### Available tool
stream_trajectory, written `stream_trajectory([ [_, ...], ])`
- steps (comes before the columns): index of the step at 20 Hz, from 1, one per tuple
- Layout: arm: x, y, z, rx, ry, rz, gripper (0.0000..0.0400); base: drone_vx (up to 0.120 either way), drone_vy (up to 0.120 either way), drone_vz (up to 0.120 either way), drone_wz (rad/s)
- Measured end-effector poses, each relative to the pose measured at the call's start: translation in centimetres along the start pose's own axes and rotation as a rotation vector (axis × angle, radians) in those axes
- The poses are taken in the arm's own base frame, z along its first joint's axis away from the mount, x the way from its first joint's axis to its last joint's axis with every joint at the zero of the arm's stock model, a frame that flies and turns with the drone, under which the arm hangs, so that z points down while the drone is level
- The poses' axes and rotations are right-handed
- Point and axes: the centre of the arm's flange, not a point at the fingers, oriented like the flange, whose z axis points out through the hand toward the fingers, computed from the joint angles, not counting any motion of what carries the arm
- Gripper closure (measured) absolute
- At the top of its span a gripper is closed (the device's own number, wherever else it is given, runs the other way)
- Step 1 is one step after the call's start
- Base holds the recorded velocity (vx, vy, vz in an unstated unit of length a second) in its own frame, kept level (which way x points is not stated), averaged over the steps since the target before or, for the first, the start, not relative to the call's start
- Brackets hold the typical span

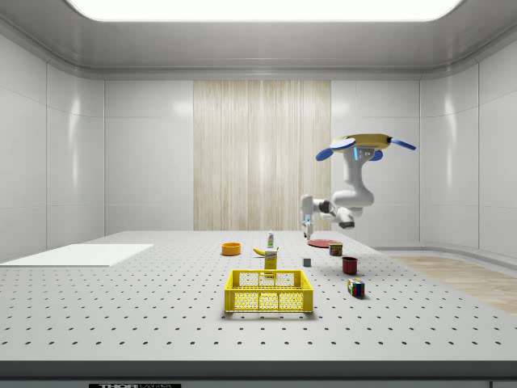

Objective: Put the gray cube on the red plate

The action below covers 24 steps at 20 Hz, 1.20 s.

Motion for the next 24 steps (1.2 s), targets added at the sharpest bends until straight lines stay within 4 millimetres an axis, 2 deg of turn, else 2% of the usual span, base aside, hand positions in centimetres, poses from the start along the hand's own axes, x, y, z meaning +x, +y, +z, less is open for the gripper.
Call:
stream_trajectory([
  [15,0.0,0.0,0.0,0.0,0.0,0.0,0.0,0.0,0.0,-0.117,0.0],
  [24,-0.1,-0.1,2.0,0.0,0.0,0.0,0.0,0.0,0.0,0.0,0.0],
])
